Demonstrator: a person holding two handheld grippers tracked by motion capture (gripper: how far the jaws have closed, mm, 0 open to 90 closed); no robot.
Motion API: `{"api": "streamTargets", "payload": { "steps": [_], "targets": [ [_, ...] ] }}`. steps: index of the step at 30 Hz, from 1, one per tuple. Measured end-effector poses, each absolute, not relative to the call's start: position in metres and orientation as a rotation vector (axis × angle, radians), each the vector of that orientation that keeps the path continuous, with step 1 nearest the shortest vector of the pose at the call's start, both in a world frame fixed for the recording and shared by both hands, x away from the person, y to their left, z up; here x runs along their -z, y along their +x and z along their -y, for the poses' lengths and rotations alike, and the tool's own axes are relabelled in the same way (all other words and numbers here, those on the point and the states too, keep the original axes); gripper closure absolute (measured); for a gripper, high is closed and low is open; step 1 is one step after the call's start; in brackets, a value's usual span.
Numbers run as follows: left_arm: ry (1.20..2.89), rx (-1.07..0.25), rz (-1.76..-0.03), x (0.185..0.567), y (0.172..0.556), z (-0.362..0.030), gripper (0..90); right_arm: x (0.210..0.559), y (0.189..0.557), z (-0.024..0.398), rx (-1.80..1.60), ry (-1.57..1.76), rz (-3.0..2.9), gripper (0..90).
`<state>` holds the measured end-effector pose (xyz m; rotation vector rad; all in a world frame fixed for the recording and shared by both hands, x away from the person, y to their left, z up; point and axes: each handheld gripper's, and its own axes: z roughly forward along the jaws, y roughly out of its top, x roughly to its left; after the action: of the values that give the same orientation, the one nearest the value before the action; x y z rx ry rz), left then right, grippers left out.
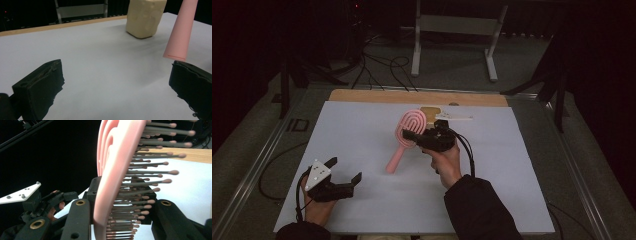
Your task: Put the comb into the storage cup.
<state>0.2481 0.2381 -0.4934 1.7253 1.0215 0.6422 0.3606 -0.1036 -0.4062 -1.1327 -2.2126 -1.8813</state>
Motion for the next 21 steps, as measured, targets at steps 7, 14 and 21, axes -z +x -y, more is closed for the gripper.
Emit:
{"api": "streamTargets", "payload": {
  "steps": [7,14,21],
  "targets": [
    [1.728,-0.647,-1.023,0.4936,0.2480,-0.2377,0.2,0.4025,0.3648,0.1030,1.882,-1.134,2.220,63.5],
    [1.726,-0.651,-1.023,0.4937,0.2479,-0.2368,0.3,0.4021,0.3684,0.1027,1.881,-1.143,2.207,63.5],
    [1.728,-0.655,-1.026,0.4934,0.2479,-0.2365,0.2,0.3995,0.3707,0.1017,1.881,-1.142,2.209,63.5]
  ]
}}
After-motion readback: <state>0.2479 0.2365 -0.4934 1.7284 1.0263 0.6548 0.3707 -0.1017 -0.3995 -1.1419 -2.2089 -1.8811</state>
